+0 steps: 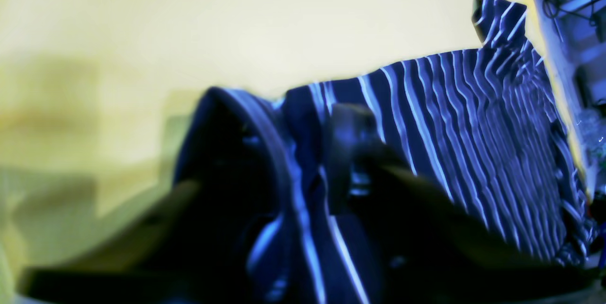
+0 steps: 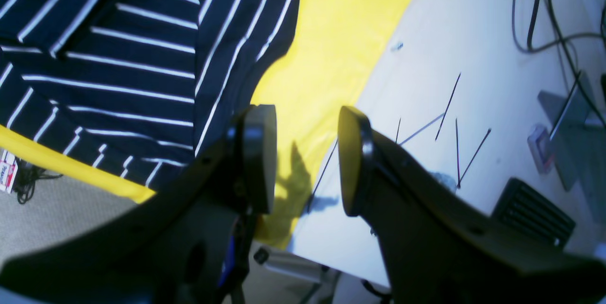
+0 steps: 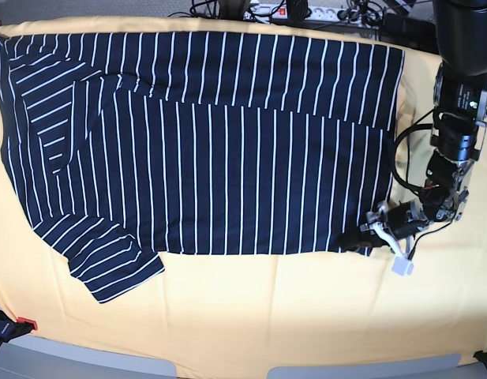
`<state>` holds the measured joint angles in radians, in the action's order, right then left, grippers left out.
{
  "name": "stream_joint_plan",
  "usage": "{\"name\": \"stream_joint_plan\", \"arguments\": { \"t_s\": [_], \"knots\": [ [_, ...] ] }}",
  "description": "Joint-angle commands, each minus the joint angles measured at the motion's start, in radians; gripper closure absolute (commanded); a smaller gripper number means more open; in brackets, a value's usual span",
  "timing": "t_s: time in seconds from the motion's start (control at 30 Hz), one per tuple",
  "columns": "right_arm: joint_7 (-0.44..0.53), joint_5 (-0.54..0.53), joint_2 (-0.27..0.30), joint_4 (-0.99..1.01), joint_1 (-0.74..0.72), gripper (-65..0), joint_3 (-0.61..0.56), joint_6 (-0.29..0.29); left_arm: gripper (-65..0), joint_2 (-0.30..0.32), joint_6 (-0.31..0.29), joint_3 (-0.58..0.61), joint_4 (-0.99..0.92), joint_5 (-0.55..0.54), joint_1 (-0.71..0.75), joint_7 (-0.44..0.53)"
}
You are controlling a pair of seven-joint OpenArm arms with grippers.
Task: Fold the T-shirt properly
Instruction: 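Grasp the hem corners with both grippers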
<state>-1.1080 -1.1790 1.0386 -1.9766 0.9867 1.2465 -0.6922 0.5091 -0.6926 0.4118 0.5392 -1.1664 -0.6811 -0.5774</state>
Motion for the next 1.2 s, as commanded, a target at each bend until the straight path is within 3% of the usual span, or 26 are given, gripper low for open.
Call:
{"name": "stream_joint_plan", "arguments": {
  "t_s": [0.0,0.03,0.17,0.23,0.37,0.47,0.53,0.63,0.77,0.9,1.17],
  "knots": [
    [0.038,0.001,0.019,-0.004,0.000,-24.2,0.017,0.003,-5.4,0.012,-0.006,-0.003,0.008,-0.006,-0.029,0.001],
    [0.064,0.002,0.019,-0.004,-0.001,-24.2,0.016,-0.002,0.0,0.012,-0.006,-0.003,0.008,-0.006,-0.029,0.001],
    [0.132,0.008,0.018,-0.003,-0.059,-25.3,-0.015,-0.006,0.0,0.012,-0.006,-0.003,0.008,-0.006,-0.029,0.001],
    [0.150,0.004,0.008,0.002,-0.134,-29.4,-0.077,-0.006,0.0,0.012,-0.006,-0.003,0.008,-0.005,-0.029,0.009],
    [0.249,0.109,0.004,0.055,-0.295,-34.3,-0.294,-0.004,0.0,0.012,-0.006,-0.003,0.008,0.031,-0.029,0.041],
    [0.312,0.248,0.003,0.124,-0.457,-34.7,-0.486,0.046,0.0,0.012,-0.006,-0.003,0.008,0.079,-0.032,0.057],
    [0.320,0.304,0.003,0.185,-0.583,-34.7,-0.599,0.091,0.0,0.012,0.002,-0.003,0.008,0.089,-0.034,0.057],
    [0.320,0.319,-0.016,0.305,-0.787,-34.8,-0.736,0.103,0.0,0.012,0.012,-0.003,0.009,0.097,-0.037,0.056],
    [0.319,0.304,-0.073,0.507,-1.005,-34.8,-0.864,0.104,0.0,0.012,0.012,-0.003,0.008,0.117,-0.040,0.053],
    [0.318,0.305,-0.145,0.722,-1.189,-34.8,-0.961,0.068,0.0,0.012,0.012,-0.003,0.008,0.120,-0.040,0.053],
    [0.309,0.373,-0.299,1.080,-1.481,-34.8,-0.999,0.011,0.0,0.012,0.012,-0.003,0.008,0.120,-0.040,0.053]
  ]
}}
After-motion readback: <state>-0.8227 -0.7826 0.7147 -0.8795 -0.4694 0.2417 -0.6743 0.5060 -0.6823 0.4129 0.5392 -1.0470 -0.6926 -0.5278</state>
